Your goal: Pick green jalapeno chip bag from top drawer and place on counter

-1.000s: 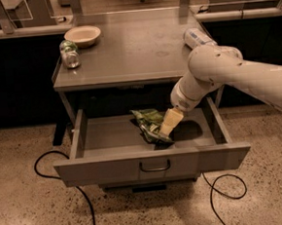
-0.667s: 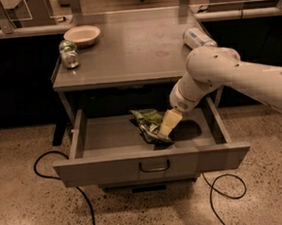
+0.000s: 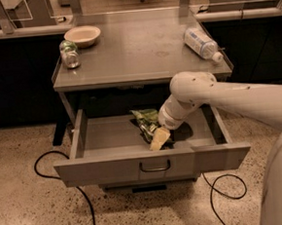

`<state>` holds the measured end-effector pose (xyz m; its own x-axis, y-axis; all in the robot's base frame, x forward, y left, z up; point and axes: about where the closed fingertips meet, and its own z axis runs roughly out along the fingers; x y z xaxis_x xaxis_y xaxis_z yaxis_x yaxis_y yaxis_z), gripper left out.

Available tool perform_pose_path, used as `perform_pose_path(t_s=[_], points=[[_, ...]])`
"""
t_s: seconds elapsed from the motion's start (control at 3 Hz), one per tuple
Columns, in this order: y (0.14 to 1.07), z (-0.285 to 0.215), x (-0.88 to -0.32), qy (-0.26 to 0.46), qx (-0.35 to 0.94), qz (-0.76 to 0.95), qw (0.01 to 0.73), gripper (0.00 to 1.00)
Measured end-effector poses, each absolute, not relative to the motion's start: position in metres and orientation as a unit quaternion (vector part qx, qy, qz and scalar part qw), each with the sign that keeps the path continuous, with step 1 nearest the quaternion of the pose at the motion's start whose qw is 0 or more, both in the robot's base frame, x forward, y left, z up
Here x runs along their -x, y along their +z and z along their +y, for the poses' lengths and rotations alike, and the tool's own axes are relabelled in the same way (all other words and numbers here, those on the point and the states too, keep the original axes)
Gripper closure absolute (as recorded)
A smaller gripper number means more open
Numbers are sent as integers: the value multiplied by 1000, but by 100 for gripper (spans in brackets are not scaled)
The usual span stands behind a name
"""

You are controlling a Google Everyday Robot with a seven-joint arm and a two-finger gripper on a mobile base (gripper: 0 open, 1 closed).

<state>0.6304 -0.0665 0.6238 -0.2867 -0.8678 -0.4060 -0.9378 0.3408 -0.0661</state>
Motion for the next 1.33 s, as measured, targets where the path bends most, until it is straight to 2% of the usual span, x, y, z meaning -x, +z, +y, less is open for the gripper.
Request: perform_pose_path(t_s=[0.67, 1.0, 1.33], points=[[601, -51, -622, 103, 586, 782, 182, 0], [601, -51, -622, 103, 586, 782, 182, 18], [601, -51, -622, 104, 586, 782, 182, 42]])
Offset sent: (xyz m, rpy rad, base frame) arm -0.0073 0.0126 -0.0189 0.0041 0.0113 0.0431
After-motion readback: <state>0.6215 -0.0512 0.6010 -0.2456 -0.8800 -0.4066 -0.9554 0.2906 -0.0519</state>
